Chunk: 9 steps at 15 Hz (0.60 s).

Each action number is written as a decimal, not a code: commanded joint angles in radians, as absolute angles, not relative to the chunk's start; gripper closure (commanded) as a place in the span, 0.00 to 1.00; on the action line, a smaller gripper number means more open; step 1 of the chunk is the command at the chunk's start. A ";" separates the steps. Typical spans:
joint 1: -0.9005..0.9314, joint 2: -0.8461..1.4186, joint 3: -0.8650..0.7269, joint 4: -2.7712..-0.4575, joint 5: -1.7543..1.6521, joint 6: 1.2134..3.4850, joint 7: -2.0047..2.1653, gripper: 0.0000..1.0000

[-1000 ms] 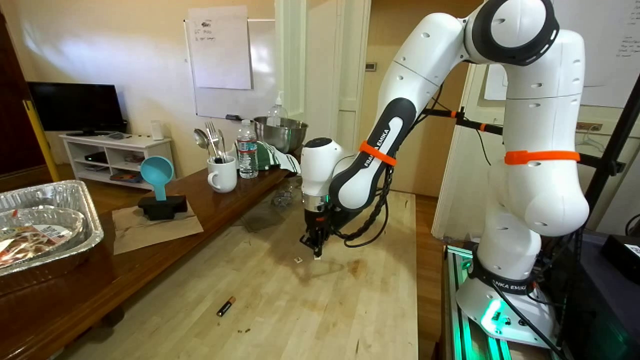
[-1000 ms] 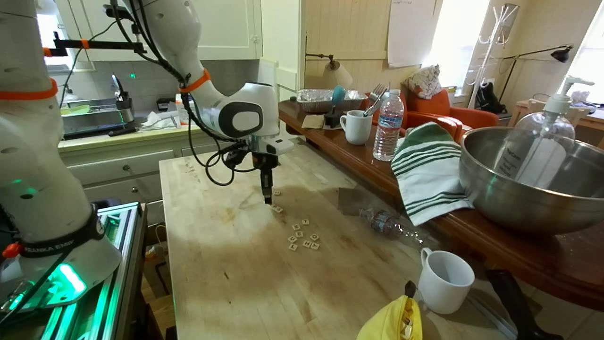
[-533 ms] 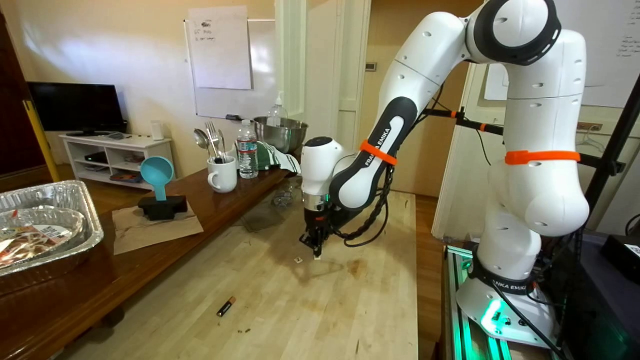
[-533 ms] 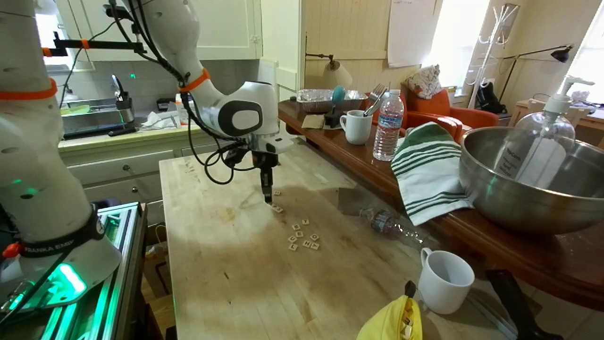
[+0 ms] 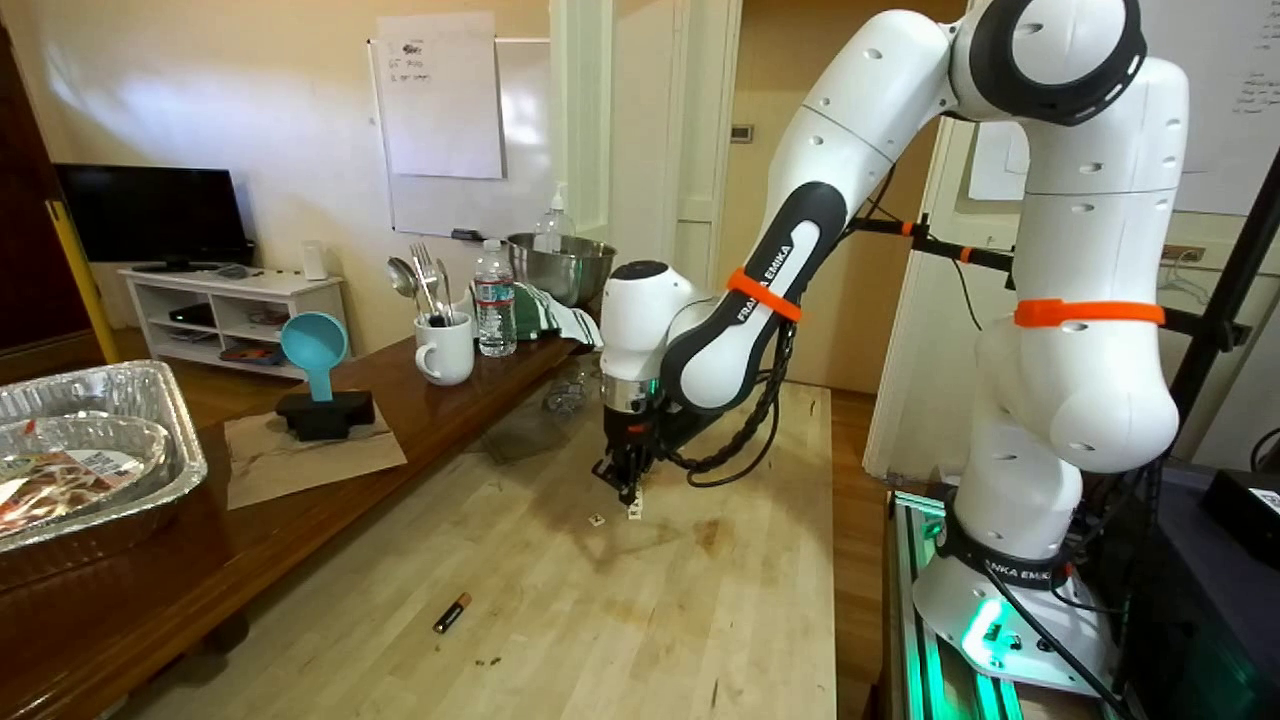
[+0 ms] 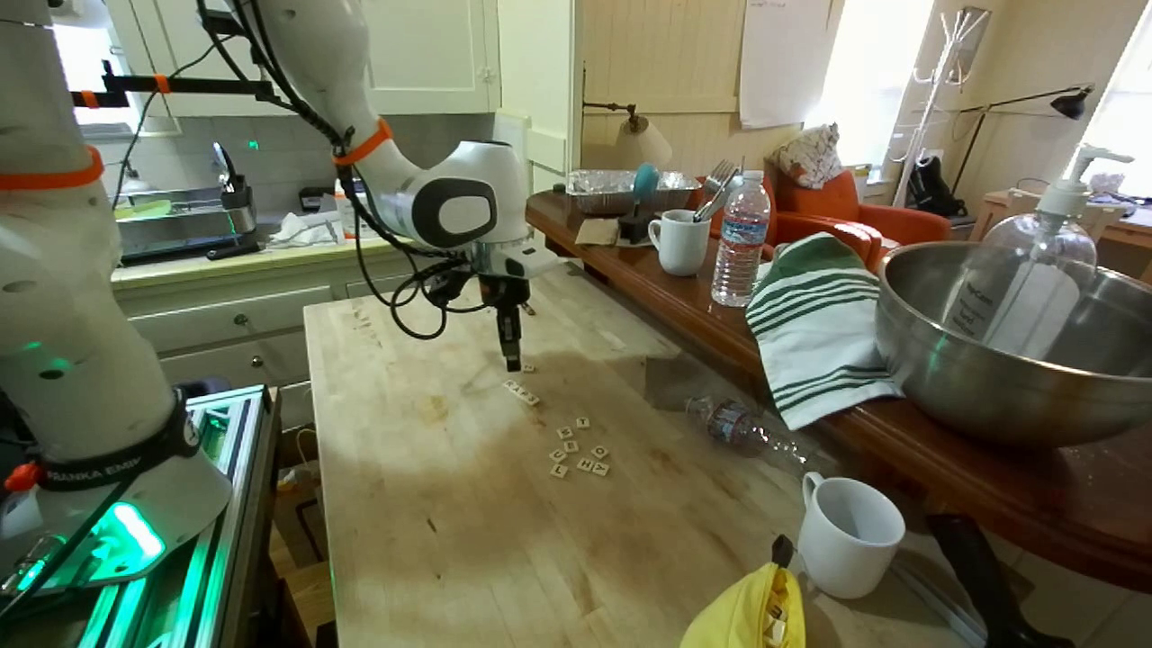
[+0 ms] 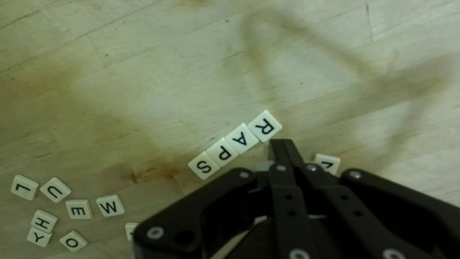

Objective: Align the blocks on the table

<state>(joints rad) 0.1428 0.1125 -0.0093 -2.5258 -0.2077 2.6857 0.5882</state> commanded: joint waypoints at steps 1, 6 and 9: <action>0.143 0.142 0.008 -2.519 -0.201 2.737 0.581 1.00; 0.149 0.204 0.005 -2.498 -0.186 2.855 0.558 1.00; 0.160 0.243 -0.003 -2.489 -0.174 2.904 0.534 1.00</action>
